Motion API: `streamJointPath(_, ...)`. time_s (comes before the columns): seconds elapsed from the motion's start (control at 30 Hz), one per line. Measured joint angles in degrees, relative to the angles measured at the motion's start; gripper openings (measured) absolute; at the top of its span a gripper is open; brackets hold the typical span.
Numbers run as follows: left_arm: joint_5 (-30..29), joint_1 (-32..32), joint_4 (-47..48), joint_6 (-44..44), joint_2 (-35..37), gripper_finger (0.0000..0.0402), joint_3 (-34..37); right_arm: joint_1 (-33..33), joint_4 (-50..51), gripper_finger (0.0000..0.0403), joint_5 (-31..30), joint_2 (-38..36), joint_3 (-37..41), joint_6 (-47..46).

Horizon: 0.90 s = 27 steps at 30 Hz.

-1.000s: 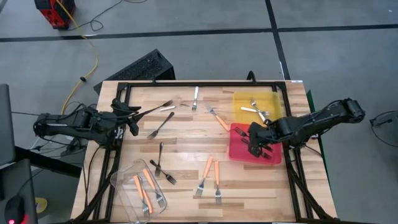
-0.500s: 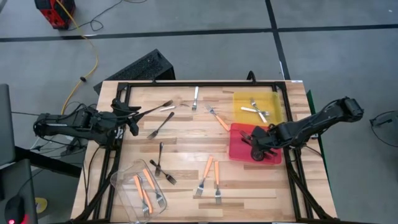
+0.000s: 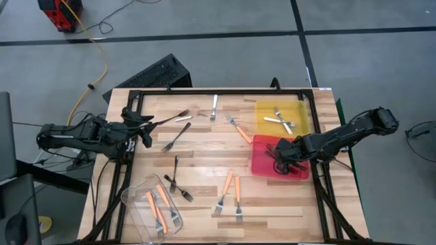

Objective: Sort silverware by color (type)
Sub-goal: Put the black fork into the red bin, then put the white fork into the yellow bin

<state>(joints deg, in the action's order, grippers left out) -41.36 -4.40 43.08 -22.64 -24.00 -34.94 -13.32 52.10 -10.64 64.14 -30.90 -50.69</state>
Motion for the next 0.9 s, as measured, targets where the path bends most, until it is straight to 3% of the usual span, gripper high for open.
streamJointPath(0.2,-0.04,0.0,-0.01,0.33,0.0,0.0151,0.0,0.0,-0.85,0.003,0.05,-0.02,0.36,0.21)
streamJointPath(0.53,-0.04,-0.01,-0.01,0.35,0.01,0.0151,0.0,-0.13,-1.8,0.0083,0.1,-0.02,0.36,0.36)
streamJointPath(0.9,-0.04,-0.02,-0.03,0.37,0.01,0.0151,0.0,-0.13,-4.8,0.0088,0.23,-0.27,-1.11,4.22)
